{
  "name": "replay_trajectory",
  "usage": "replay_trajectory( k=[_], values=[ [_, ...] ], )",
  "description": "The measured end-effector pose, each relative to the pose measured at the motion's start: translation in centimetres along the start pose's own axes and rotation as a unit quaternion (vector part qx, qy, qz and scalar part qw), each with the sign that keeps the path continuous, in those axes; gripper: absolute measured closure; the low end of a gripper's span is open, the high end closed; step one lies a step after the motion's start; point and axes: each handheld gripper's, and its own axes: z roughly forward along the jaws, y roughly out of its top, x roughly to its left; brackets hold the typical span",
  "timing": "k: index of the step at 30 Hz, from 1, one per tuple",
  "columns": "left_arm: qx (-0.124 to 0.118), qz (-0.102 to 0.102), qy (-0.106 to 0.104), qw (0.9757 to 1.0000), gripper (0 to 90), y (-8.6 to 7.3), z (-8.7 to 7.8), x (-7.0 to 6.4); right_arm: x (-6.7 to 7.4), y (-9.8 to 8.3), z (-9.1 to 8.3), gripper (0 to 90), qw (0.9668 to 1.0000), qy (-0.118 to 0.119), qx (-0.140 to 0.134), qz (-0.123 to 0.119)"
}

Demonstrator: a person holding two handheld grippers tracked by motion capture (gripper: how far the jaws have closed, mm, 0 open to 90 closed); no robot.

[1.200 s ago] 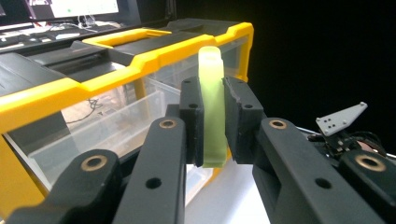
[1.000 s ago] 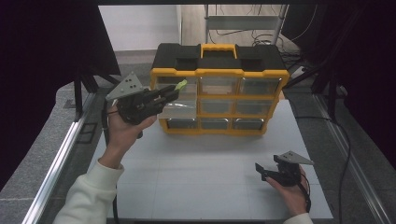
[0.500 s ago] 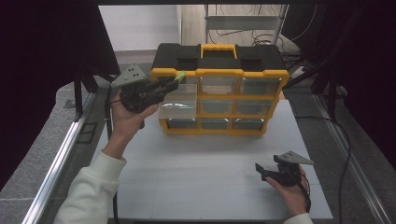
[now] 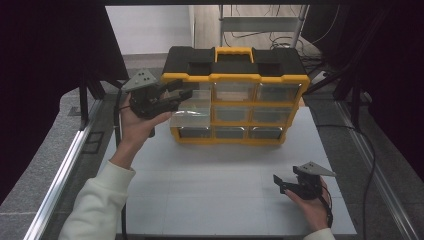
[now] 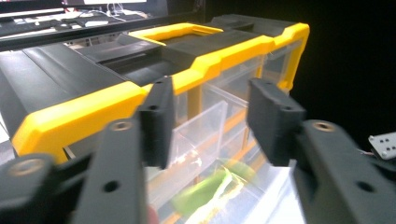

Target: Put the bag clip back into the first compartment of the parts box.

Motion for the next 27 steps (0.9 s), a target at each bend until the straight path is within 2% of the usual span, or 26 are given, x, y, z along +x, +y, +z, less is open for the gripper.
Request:
replay_trajectory(
  k=[2,7,13,20,27],
  values=[
    [-0.002,-0.005,0.0,1.0,36.2,-0.3,-0.2,-0.1,0.0,0.0,0.0,16.1,1.0,0.0,0.001,0.001],
    [-0.005,-0.019,-0.016,0.9997,27.8,-0.9,-0.6,0.0,0.0,0.0,0.1,16.1,1.0,0.003,0.002,0.001],
    [-0.009,-0.016,-0.027,0.9995,26.5,-1.5,-1.4,-0.3,-0.1,0.0,0.1,16.1,1.0,0.003,0.002,0.001],
    [-0.015,-0.008,-0.041,0.999,25.9,-2.0,-2.3,-1.4,0.0,0.0,0.1,16.1,1.0,0.003,0.001,-0.001],
    [-0.006,0.007,-0.055,0.9984,26.0,-2.5,-2.8,-2.6,0.0,0.0,0.0,16.1,1.0,0.003,0.0,-0.001]
  ],
)
